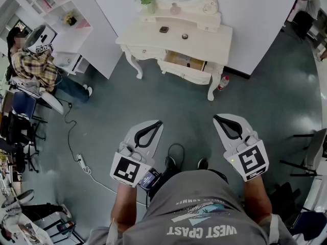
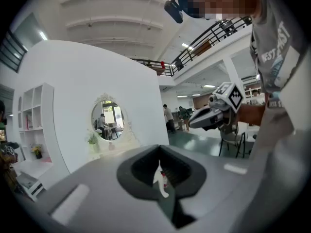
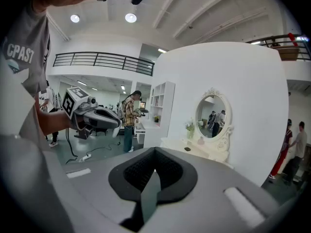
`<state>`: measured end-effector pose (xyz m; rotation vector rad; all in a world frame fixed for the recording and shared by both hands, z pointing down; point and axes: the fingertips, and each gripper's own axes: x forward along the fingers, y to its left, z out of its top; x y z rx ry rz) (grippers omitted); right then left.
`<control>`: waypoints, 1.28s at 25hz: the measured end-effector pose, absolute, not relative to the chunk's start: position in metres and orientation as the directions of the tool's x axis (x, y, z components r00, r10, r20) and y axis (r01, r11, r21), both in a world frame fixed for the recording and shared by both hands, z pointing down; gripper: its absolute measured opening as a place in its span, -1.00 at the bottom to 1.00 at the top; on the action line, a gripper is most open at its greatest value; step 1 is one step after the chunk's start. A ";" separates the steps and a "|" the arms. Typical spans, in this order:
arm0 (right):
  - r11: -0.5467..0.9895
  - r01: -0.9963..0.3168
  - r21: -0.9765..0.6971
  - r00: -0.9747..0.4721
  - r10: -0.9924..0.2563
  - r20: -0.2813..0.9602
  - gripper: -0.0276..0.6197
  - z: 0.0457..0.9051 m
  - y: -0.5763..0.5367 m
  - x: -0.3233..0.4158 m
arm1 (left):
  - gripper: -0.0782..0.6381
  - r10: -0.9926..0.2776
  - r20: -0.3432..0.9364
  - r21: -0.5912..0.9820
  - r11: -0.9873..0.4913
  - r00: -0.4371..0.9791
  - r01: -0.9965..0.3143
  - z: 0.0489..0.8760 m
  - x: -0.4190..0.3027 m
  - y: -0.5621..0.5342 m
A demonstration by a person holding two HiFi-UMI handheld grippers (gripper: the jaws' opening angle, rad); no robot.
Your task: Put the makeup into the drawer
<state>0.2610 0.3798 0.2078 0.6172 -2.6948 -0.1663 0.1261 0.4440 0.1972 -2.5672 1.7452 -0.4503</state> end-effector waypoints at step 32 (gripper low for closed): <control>0.839 -0.526 0.140 -0.784 -0.542 0.304 -0.91 0.210 0.413 0.185 | -0.77 -0.885 0.227 -0.143 -0.443 0.407 -0.885 0.206 0.033 0.476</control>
